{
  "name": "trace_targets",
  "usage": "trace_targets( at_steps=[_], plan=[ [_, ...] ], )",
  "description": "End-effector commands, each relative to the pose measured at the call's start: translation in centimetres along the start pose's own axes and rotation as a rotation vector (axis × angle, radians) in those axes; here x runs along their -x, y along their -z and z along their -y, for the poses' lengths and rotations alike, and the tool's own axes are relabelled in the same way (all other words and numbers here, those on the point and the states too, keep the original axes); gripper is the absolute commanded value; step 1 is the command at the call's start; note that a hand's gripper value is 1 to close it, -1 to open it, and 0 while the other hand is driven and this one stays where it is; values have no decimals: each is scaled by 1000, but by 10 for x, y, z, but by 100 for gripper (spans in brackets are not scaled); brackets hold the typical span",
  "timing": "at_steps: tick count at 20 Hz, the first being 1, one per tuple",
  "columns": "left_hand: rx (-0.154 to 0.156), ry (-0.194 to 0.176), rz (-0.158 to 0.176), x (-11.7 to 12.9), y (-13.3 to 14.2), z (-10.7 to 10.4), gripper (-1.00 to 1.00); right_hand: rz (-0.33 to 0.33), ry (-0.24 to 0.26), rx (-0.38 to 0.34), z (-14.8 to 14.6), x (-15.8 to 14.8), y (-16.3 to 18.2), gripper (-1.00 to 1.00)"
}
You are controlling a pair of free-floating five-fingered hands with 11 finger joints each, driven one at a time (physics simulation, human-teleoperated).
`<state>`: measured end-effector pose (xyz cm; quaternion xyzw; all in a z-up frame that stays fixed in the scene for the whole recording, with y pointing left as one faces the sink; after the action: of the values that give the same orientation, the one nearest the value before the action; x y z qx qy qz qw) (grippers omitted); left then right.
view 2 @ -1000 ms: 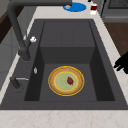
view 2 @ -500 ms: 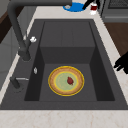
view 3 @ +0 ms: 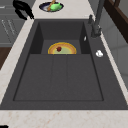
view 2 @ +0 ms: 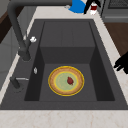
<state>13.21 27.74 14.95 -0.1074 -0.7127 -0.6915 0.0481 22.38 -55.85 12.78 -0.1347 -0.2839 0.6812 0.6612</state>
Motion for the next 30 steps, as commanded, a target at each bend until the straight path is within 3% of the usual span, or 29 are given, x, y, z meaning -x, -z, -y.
trace_targets(
  at_steps=[1,4,11,15,18,27,30],
  plan=[
    [0,0,0,0,0,0,0,22,-34,-8,-7,9,8,-100],
    [0,0,0,0,0,0,0,14,7,7,-1,10,-4,-100],
    [0,0,0,0,0,0,0,16,4,37,16,5,-46,-100],
    [0,0,0,0,0,0,0,11,18,105,-3,0,-66,-100],
    [0,0,0,0,0,0,0,7,3,165,-15,-10,-69,-100],
    [0,0,0,0,0,0,0,-5,-26,121,-8,-27,-57,-100],
    [0,0,0,0,0,0,0,0,-37,183,-9,-27,-66,-100]
  ],
)
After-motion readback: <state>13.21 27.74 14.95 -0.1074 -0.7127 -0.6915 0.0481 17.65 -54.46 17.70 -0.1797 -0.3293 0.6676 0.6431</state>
